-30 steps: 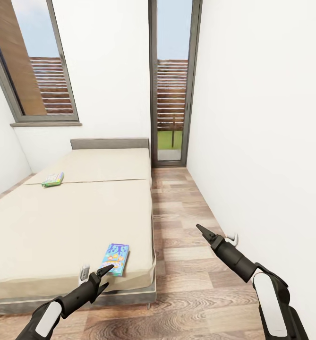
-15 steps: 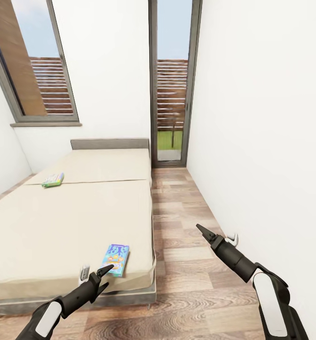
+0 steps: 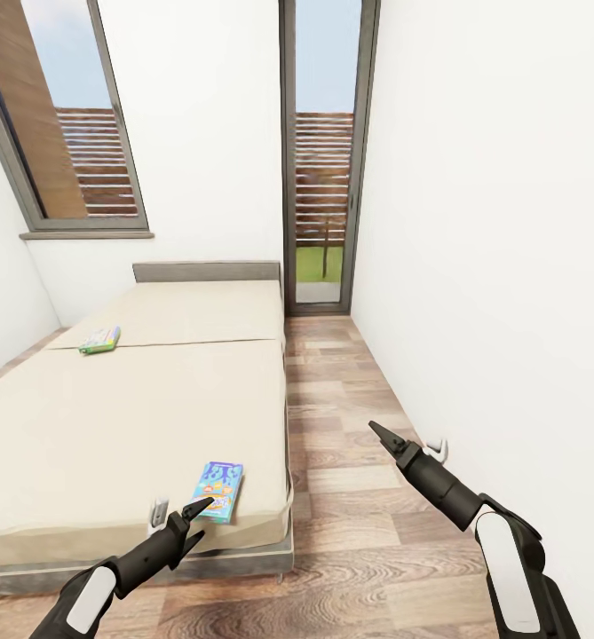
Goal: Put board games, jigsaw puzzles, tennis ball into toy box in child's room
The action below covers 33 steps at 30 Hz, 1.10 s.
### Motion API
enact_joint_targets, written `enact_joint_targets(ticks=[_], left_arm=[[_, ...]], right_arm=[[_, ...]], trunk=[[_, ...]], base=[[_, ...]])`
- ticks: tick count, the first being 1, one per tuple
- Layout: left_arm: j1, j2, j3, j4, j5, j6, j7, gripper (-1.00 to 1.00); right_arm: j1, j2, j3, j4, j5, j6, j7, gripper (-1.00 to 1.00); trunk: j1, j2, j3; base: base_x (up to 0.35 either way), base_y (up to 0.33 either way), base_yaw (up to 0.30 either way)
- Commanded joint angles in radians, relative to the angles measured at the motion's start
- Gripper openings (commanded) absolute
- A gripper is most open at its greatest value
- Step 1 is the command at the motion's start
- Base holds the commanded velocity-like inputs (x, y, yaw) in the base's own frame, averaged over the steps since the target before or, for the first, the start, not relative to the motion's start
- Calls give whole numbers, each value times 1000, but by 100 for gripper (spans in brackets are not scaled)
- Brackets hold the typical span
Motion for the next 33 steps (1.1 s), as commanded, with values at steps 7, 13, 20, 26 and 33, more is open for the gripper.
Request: enact_joint_targets(ticks=[7,13,20,26,33], left_arm=[[-1,0,2,1,2,6,-2,100],[-1,0,2,1,4,6,-2,100],[-1,0,4,1,4,6,-2,100],[-1,1,6,0,4,6,-2,100],[-1,1,7,1,4,6,-2,100]], right_arm=[[-1,1,-3,0,-2,7,2,100],[-1,1,-3,0,-2,7,2,100],[-1,1,-3,0,-2,7,2,100],[-1,1,-3,0,-2,7,2,100],[-1,1,-3,0,-2,7,2,100]], trunk=[[0,0,-1],[0,0,-1],[0,0,-1],[0,0,-1],[0,0,-1]], base=[[0,0,0],[0,0,0],[0,0,0],[0,0,0],[0,0,0]])
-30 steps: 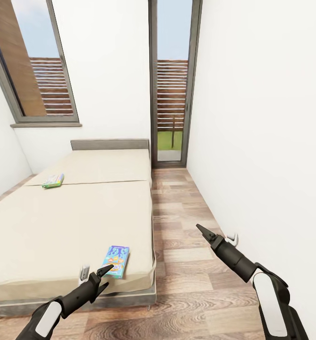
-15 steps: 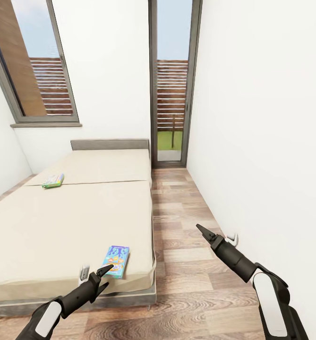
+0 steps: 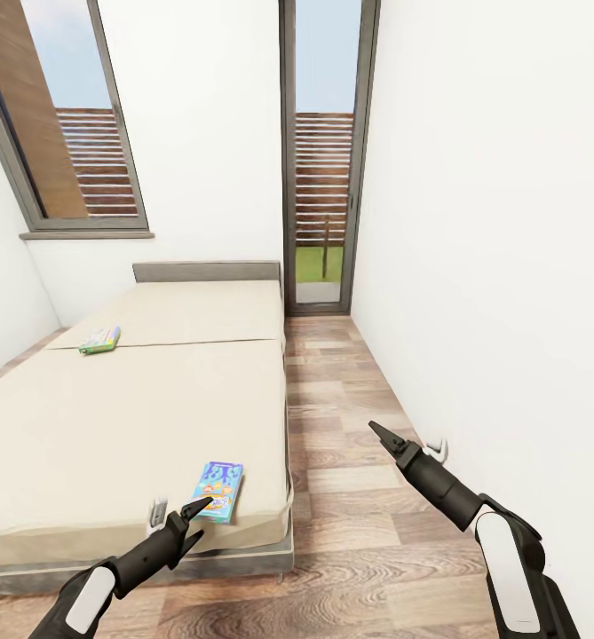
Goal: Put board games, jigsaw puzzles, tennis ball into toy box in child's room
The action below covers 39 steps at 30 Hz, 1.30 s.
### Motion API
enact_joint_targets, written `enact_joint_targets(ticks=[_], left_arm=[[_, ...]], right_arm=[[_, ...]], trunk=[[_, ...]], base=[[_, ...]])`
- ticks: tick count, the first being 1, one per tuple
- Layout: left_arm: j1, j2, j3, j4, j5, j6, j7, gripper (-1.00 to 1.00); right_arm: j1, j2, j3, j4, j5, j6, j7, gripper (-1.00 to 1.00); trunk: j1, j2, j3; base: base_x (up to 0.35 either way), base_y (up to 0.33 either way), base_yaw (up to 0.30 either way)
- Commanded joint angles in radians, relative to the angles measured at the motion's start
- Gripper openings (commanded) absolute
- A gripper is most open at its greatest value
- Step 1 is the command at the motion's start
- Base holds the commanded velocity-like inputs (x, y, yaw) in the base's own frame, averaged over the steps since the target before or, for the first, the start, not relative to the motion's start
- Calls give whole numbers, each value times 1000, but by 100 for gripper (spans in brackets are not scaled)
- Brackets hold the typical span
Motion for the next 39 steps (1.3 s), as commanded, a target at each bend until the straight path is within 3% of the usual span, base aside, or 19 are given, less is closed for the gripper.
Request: enact_joint_targets(ticks=[1,39], left_arm=[[-1,0,2,0,2,6,-2,100],[-1,0,4,0,3,6,-2,100]], right_arm=[[-1,1,-3,0,-2,7,2,100],[-1,1,-3,0,-2,7,2,100]], trunk=[[0,0,-1],[0,0,-1]], base=[[0,0,0],[2,0,0]])
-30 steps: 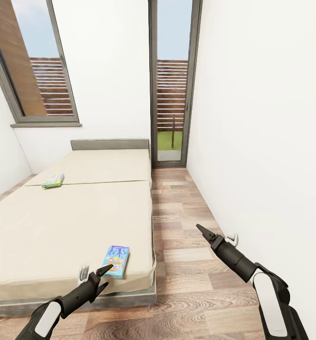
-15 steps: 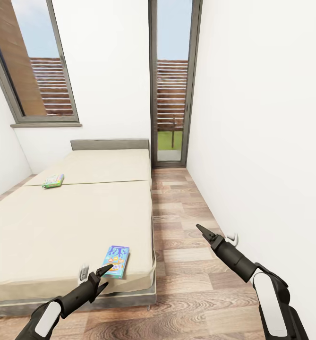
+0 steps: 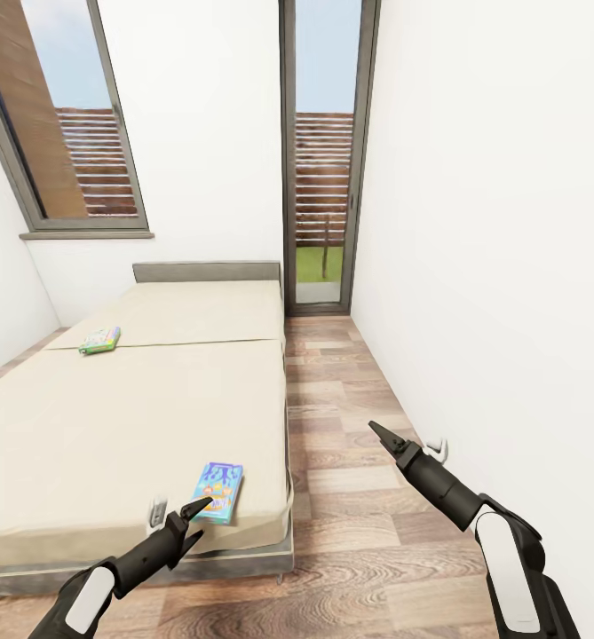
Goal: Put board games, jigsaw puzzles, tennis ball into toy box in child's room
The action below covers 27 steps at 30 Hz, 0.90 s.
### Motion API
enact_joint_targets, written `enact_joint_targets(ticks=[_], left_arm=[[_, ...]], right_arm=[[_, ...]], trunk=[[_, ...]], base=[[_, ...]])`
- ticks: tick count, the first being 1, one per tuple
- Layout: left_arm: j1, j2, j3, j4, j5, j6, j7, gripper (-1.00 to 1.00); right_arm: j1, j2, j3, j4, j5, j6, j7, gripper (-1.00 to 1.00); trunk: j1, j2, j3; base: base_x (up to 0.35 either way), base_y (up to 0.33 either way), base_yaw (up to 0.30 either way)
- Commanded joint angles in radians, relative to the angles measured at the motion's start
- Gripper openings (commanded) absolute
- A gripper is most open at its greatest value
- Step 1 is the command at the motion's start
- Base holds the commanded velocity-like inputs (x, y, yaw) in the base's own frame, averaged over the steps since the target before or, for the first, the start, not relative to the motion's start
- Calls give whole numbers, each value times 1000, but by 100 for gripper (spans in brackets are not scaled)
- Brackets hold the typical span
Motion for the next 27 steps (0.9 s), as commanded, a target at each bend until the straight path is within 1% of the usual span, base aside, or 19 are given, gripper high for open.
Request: enact_joint_targets(ticks=[1,10,27], left_arm=[[-1,0,2,1,3,6,-2,100],[-1,0,2,0,3,6,-2,100],[-1,0,2,1,3,6,-2,100]], right_arm=[[-1,1,-3,0,-2,7,2,100],[-1,1,-3,0,-2,7,2,100],[-1,1,-3,0,-2,7,2,100]], trunk=[[0,0,-1],[0,0,-1],[0,0,-1]], base=[[70,5,0],[87,21,0],[5,1,0]])
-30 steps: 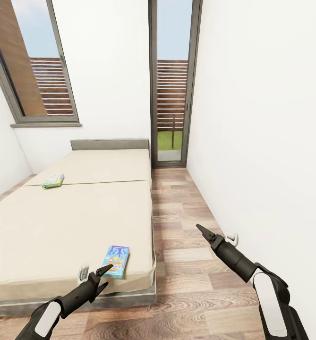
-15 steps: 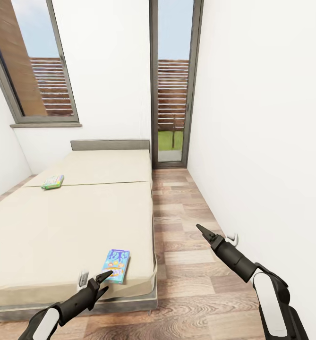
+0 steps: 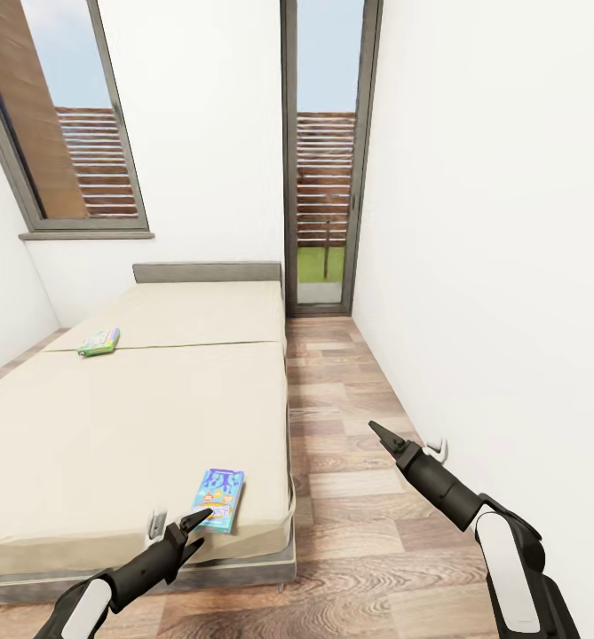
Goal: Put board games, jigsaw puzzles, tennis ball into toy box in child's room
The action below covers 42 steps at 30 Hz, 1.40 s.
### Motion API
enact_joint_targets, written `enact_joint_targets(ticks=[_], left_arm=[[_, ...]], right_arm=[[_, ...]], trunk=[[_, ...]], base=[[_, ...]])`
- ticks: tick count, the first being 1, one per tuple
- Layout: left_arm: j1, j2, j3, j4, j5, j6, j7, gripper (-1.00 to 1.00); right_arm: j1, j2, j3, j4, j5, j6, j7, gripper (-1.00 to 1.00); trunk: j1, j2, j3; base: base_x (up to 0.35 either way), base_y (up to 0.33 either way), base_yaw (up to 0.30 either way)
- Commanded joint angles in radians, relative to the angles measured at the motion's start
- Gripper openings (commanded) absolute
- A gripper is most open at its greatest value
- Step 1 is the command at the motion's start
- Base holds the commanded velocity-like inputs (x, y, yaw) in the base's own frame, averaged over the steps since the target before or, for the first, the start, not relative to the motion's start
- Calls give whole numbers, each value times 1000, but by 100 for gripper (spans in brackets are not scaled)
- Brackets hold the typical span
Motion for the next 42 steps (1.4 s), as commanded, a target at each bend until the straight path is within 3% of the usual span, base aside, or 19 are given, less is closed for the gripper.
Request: enact_joint_targets(ticks=[1,18,19,42], left_arm=[[-30,-1,4,0,19,-4,-3,100],[-30,-1,3,0,19,-5,-3,100],[-30,-1,3,0,19,-5,-3,-100],[-30,-2,1,-1,19,-5,-3,-100]], right_arm=[[-1,1,-3,0,-2,7,2,100],[0,1,-3,0,-2,7,2,100],[-1,1,-3,0,-2,7,2,100],[-1,1,-3,0,-2,7,2,100]], trunk=[[0,0,-1],[0,0,-1],[0,0,-1],[0,0,-1]], base=[[0,0,0],[0,0,0],[0,0,0],[0,0,0]])
